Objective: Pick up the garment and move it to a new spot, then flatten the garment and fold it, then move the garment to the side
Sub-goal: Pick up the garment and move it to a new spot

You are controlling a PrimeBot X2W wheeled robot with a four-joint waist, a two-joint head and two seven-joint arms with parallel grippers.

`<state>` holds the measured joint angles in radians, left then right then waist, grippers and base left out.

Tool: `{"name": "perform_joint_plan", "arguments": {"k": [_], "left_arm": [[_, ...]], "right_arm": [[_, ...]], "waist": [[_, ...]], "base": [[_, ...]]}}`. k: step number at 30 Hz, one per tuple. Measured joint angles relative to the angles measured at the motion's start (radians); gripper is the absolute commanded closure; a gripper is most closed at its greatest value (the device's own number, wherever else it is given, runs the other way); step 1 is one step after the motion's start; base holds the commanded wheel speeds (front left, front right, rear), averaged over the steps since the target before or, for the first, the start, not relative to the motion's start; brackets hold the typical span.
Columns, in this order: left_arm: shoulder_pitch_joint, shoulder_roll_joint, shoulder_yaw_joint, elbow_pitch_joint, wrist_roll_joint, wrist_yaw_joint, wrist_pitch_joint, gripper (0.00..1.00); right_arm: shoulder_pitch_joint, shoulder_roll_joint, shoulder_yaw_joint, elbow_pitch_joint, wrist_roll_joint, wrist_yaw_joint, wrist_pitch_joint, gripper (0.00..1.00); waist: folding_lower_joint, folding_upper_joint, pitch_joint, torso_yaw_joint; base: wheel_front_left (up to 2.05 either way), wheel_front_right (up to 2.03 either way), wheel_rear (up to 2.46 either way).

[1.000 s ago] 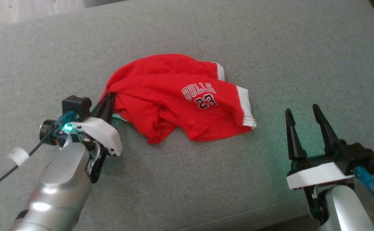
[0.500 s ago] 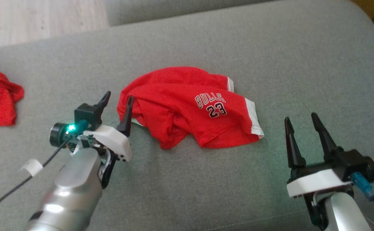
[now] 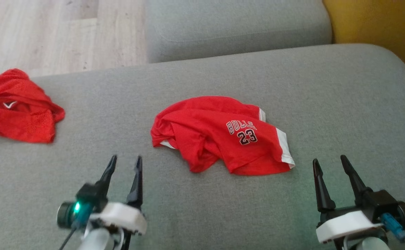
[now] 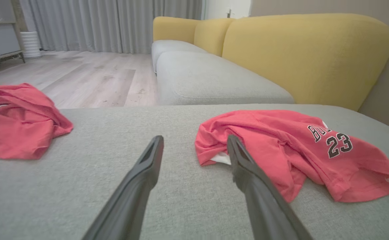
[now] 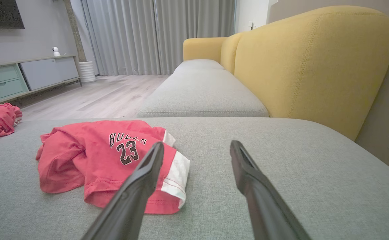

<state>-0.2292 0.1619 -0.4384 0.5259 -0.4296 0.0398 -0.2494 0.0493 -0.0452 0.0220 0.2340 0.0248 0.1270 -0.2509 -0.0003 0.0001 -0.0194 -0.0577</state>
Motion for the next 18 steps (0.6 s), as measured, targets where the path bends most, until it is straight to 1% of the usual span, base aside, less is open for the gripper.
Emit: {"name": "perform_joint_plan", "arguments": {"k": [4,7,11,14,18], "left_arm": [[0.112,-0.001,0.067,-0.107,0.023,0.025,0.000,0.00],[0.196,-0.004,0.107,-0.174,0.042,0.028,0.000,0.00],[0.285,-0.014,0.145,-0.224,0.062,0.036,0.000,0.00],[0.318,-0.018,0.166,-0.249,0.074,0.036,0.000,0.00],[0.324,-0.028,0.185,-0.268,0.093,0.036,0.000,0.00]], "right_arm": [[0.008,0.000,0.001,0.000,0.000,0.000,0.000,0.00],[0.009,0.000,0.005,0.001,0.000,0.000,0.000,0.00],[0.013,0.000,0.013,0.006,0.000,0.000,0.000,0.00],[0.018,0.000,0.014,0.007,0.001,0.000,0.000,0.00],[0.023,0.000,0.017,0.023,0.002,0.000,0.000,0.00]], "waist": [[0.0000,0.0000,-0.015,0.012],[0.0001,0.0000,-0.021,0.015],[0.0001,0.0000,-0.024,0.014],[0.0002,0.0000,-0.026,0.015],[0.0002,0.0000,-0.027,0.018]], "base": [[0.00,0.00,0.00],[0.00,0.00,0.00],[0.00,0.00,0.00],[0.00,0.00,0.00],[0.00,0.00,0.00]]}}
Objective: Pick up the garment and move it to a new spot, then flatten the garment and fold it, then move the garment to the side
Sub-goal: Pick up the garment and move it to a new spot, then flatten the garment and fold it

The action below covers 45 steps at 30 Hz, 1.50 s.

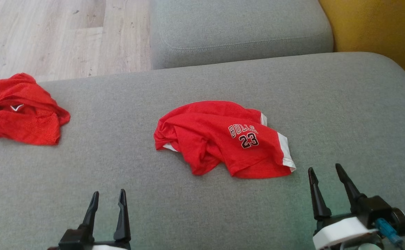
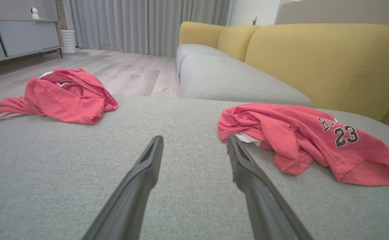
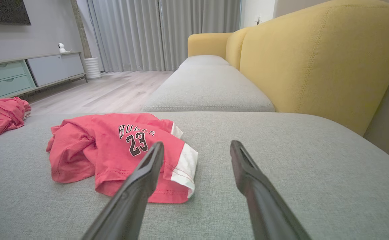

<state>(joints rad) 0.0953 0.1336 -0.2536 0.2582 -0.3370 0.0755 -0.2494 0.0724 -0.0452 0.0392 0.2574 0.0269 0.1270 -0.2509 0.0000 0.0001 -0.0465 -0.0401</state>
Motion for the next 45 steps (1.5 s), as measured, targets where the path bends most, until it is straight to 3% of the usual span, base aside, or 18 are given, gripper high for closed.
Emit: {"name": "perform_joint_plan", "arguments": {"k": [28,34,45], "left_arm": [[0.012,-0.045,0.058,-0.008,0.066,-0.041,0.000,0.00],[0.011,-0.047,0.056,-0.003,0.076,-0.043,0.000,0.00],[-0.049,-0.053,0.054,0.007,0.091,-0.051,0.000,0.00]], "right_arm": [[-0.002,0.001,-0.039,0.041,-0.008,0.000,0.000,0.00],[-0.032,0.001,-0.068,0.147,-0.072,0.000,0.000,0.00],[-0.293,0.000,-0.173,0.442,-0.226,0.000,0.050,0.00]], "waist": [[0.0001,0.0000,0.025,0.029],[0.0000,0.0000,0.043,0.070],[0.0002,0.0000,0.141,0.180]], "base": [[0.00,0.00,0.00],[0.00,0.00,0.00],[0.00,0.00,0.00]]}}
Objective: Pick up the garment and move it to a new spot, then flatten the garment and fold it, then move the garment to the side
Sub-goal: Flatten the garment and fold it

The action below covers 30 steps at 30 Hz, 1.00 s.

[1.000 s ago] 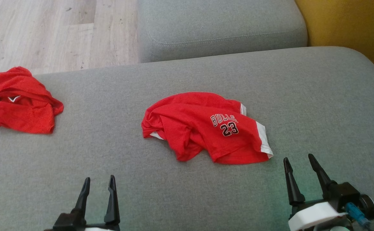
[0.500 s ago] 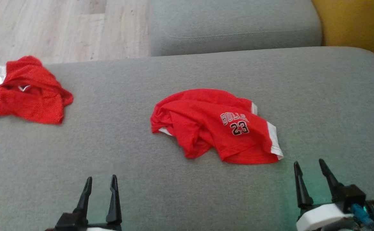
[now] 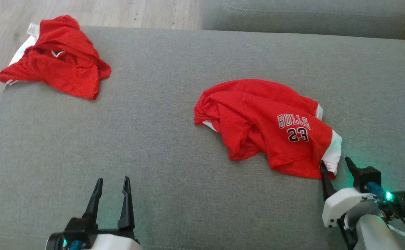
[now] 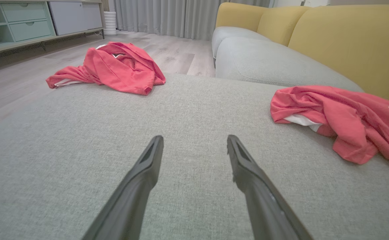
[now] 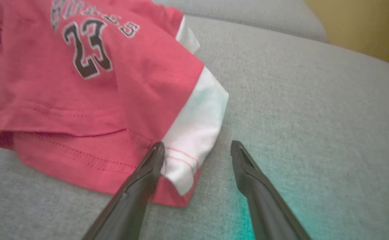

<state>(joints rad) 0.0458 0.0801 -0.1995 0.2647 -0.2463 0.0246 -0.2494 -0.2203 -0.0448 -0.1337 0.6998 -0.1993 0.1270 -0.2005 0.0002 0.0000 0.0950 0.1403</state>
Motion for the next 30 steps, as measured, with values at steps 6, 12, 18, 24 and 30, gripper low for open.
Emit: {"name": "perform_joint_plan", "arguments": {"k": [6,12,18,24,30], "left_arm": [[0.000,-0.007,0.002,0.012,0.001,0.000,0.000,0.00],[0.000,-0.011,0.004,0.012,0.002,0.000,0.000,0.00],[0.000,-0.014,0.006,0.017,0.010,0.000,0.000,0.00],[0.002,-0.018,0.018,0.017,0.010,0.000,0.000,0.00],[0.009,-0.018,0.046,-0.004,0.010,0.003,0.000,0.00]], "right_arm": [[-0.072,0.000,-0.024,0.131,0.021,0.000,-0.003,0.57],[-0.098,-0.001,0.035,0.178,0.088,0.000,-0.030,1.00],[-0.112,-0.004,0.218,0.063,0.233,0.000,-0.043,1.00],[-0.125,-0.007,0.547,-0.090,0.384,0.000,-0.049,1.00],[-0.147,-0.007,0.745,-0.184,0.502,0.000,-0.007,1.00]], "waist": [[-0.0001,0.0000,0.015,0.015],[-0.0001,0.0000,0.004,-0.013],[-0.0002,0.0000,-0.027,-0.033],[-0.0002,0.0000,-0.072,-0.027],[-0.0003,0.0000,-0.097,0.013]], "base": [[0.00,0.00,0.00],[0.00,0.00,0.00],[0.00,0.00,0.00],[0.00,0.00,0.00],[0.00,0.00,0.00]]}}
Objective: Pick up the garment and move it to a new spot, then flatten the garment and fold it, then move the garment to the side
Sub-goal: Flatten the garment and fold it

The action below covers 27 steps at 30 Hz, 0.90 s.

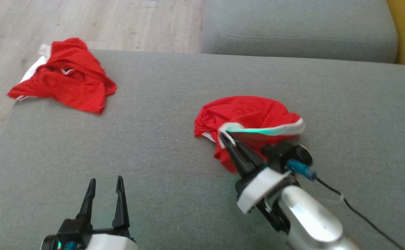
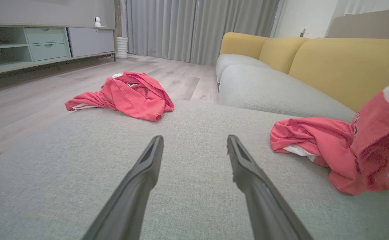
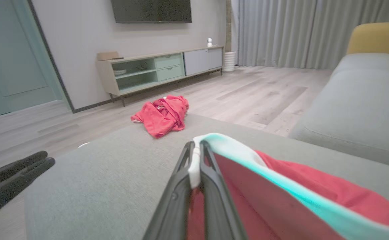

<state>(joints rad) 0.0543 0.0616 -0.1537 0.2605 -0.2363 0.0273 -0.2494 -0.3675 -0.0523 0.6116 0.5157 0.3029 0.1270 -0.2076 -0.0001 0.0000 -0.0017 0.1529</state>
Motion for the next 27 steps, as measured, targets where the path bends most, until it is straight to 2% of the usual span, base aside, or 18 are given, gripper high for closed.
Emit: {"name": "perform_joint_plan", "arguments": {"k": [4,9,10,11,12,18,23,27], "left_arm": [[0.012,0.000,0.004,-0.008,0.000,-0.001,0.000,0.00],[0.014,-0.002,0.001,-0.009,0.001,-0.001,0.000,0.00],[0.014,-0.003,-0.001,-0.009,0.001,-0.001,0.000,0.00],[0.014,-0.003,-0.002,-0.008,0.001,-0.002,0.000,0.00],[0.014,-0.003,-0.004,-0.008,0.001,-0.003,0.000,0.00],[0.014,-0.004,-0.007,-0.005,0.001,-0.007,0.000,0.00],[0.014,-0.005,-0.007,-0.006,0.002,-0.007,0.000,0.00],[0.014,-0.005,-0.008,-0.006,0.008,-0.007,0.000,0.00]], "right_arm": [[-0.092,-0.006,0.067,-0.024,0.040,0.000,0.014,1.00],[-0.176,-0.009,0.104,-0.020,0.075,0.000,0.025,1.00],[-0.187,-0.009,0.117,-0.009,0.083,0.000,0.035,0.90],[-0.194,-0.009,0.137,0.011,0.093,0.000,0.053,0.39],[-0.196,-0.010,0.155,0.028,0.104,0.000,0.065,0.00],[-0.194,-0.009,0.233,0.082,0.171,0.000,0.072,0.00],[-0.193,-0.012,0.237,0.111,0.173,0.000,0.029,0.00],[-0.190,-0.012,0.178,0.111,0.179,0.000,-0.012,0.00]], "waist": [[0.0000,0.0000,-0.004,0.042],[0.0000,0.0000,-0.005,0.093],[0.0000,0.0000,-0.005,0.106],[0.0000,0.0000,-0.004,0.118],[0.0000,0.0000,-0.004,0.130],[0.0001,0.0000,0.012,0.163],[0.0001,0.0000,0.015,0.129],[0.0001,0.0000,0.010,0.089]], "base": [[0.00,0.00,0.00],[0.00,0.00,0.00],[0.00,0.00,0.00],[0.00,0.00,0.00],[0.00,0.00,0.00],[0.00,0.00,0.00],[0.00,0.00,0.00],[0.00,0.00,0.00]]}}
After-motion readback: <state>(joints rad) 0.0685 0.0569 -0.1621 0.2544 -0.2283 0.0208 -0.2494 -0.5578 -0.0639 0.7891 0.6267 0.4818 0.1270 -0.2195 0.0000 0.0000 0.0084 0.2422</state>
